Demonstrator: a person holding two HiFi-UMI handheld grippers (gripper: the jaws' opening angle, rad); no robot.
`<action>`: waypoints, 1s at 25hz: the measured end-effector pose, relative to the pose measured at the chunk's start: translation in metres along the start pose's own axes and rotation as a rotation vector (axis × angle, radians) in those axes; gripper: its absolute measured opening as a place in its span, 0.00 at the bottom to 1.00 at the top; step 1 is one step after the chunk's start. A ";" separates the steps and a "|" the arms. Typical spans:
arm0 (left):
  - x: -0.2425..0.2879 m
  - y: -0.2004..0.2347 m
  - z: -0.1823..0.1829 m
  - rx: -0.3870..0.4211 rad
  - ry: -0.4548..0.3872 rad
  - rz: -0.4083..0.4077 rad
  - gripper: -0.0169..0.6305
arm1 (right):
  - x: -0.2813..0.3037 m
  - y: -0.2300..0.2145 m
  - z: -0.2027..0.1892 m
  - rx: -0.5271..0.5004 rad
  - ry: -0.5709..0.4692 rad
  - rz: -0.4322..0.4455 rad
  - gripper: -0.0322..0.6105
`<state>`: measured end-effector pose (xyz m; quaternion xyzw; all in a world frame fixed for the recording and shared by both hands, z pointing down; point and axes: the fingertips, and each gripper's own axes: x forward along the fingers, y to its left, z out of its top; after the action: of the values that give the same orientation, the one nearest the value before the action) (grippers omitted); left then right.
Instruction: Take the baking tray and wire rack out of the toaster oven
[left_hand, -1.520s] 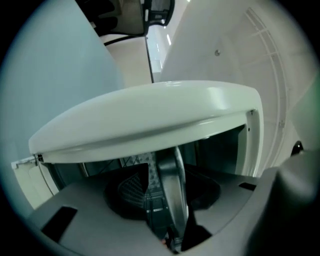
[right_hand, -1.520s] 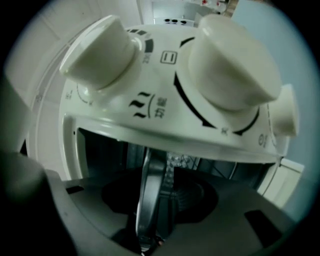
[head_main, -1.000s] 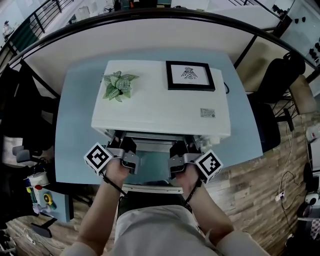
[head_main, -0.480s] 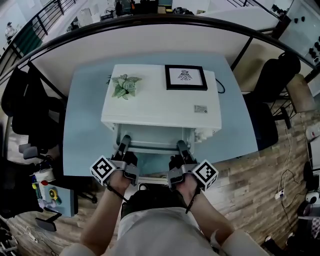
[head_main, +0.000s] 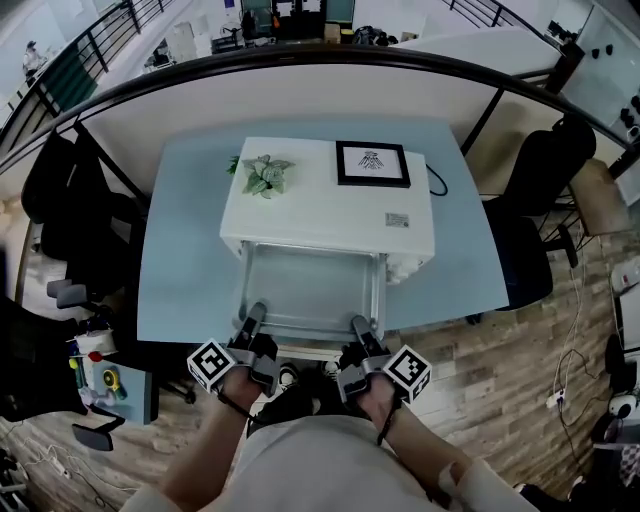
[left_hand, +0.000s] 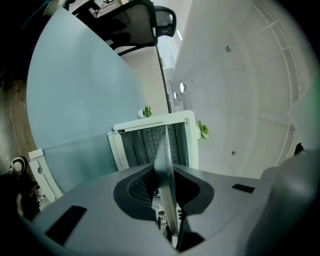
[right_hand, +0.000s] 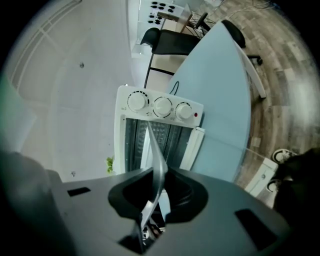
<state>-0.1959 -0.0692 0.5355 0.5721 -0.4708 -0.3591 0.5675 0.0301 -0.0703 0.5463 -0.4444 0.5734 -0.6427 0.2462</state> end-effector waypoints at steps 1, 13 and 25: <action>-0.005 -0.001 -0.001 -0.004 -0.001 0.000 0.13 | -0.004 -0.002 -0.004 0.003 0.012 -0.009 0.14; -0.047 0.000 -0.013 -0.032 -0.023 -0.006 0.12 | -0.028 -0.007 -0.022 -0.045 0.105 -0.067 0.14; -0.110 0.019 0.025 -0.041 -0.166 0.009 0.12 | -0.003 -0.004 -0.086 -0.144 0.340 -0.084 0.15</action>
<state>-0.2546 0.0293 0.5381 0.5264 -0.5113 -0.4124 0.5398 -0.0412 -0.0224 0.5533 -0.3693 0.6322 -0.6756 0.0863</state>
